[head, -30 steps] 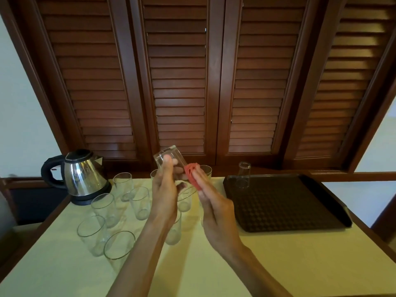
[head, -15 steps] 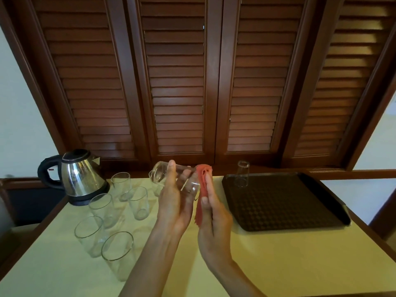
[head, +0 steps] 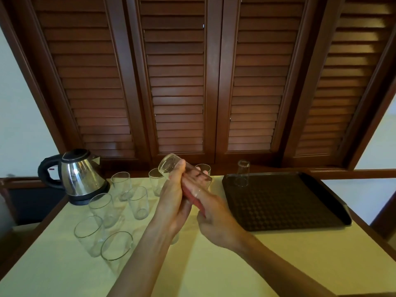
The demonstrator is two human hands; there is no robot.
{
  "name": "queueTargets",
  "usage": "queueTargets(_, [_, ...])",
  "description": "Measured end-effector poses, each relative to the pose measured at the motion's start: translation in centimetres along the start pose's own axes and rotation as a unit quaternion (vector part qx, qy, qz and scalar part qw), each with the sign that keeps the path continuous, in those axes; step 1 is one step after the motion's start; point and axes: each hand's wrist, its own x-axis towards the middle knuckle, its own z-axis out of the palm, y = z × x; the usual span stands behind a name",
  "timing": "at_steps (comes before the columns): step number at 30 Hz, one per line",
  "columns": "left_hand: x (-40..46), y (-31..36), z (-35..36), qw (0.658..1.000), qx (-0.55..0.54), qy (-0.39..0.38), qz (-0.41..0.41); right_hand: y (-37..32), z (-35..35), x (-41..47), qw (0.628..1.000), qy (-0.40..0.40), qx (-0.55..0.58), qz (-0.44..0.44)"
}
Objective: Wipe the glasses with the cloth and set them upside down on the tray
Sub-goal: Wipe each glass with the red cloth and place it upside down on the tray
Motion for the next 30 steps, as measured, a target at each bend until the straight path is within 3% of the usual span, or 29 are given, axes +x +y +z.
queueTargets(1, [0.2,-0.3,-0.4,1.0,-0.01,-0.024,0.013,-0.8,-0.2,-0.3,0.984,0.007,0.164,0.064])
queueTargets(2, [0.4,-0.4,-0.8,0.998,-0.017,-0.055,0.029,-1.5,-0.5,-0.6,0.94,0.007,0.322,0.114])
queueTargets(4, [1.1,-0.6,-1.6,0.992,-0.002,-0.112,0.055,-1.6,-0.8,-0.8,0.807,0.005,0.568,0.165])
queueTargets(5, [1.4,-0.6,-1.9,0.989,0.009,-0.134,0.062,-1.6,-0.8,-0.8,0.762,0.02,0.621,0.179])
queueTargets(7, [2.0,-0.6,-2.4,0.984,0.018,-0.167,0.059,-1.4,0.0,-1.0,0.721,0.039,0.668,0.181])
queueTargets(8, [2.0,-0.6,-2.6,0.983,0.015,-0.178,0.049,-1.5,0.6,-1.0,0.725,0.038,0.665,0.177])
queueTargets(9, [1.8,-0.5,-2.5,0.983,0.005,-0.181,0.04,-1.7,1.1,-1.1,0.767,0.039,0.618,0.167])
queueTargets(11, [1.4,-0.5,-2.2,0.989,-0.012,-0.144,0.021,-1.2,2.3,-1.1,0.936,0.063,0.328,0.114])
queueTargets(12, [1.2,-0.4,-2.0,0.993,-0.002,-0.114,0.013,-0.4,2.9,-0.9,0.988,0.064,0.129,0.053])
queueTargets(14, [0.9,-0.2,-1.5,0.997,0.052,-0.066,-0.004,1.0,3.5,-0.6,0.982,0.064,-0.175,-0.019])
queueTargets(15, [0.7,-0.2,-1.3,0.996,0.075,-0.052,-0.009,1.4,3.3,-0.5,0.971,0.056,-0.232,-0.014])
queueTargets(17, [0.6,-0.2,-1.3,0.995,0.082,-0.051,-0.01,0.9,2.9,-0.9,0.993,0.057,-0.084,0.066])
queueTargets(18, [0.7,-0.2,-1.5,0.996,0.072,-0.056,-0.002,-0.1,2.4,-1.0,0.984,0.062,0.102,0.133])
queueTargets(20, [1.3,-0.3,-2.2,0.994,0.064,-0.082,0.031,-1.3,1.4,-1.5,0.861,0.076,0.46,0.202])
queueTargets(22, [1.7,-0.1,-2.5,0.986,0.1,-0.124,0.054,-1.0,1.2,-2.3,0.736,0.09,0.637,0.212])
queueTargets(24, [1.9,0.3,-2.5,0.981,0.129,-0.13,0.068,-1.2,0.8,-3.3,0.706,0.111,0.663,0.225])
queueTargets(26, [1.7,0.9,-2.2,0.979,0.147,-0.114,0.077,-1.3,0.3,-4.5,0.7,0.136,0.656,0.247])
queueTargets(30, [1.6,1.6,-2.3,0.986,0.113,-0.094,0.082,-1.7,-0.8,-5.8,0.731,0.25,0.582,0.256])
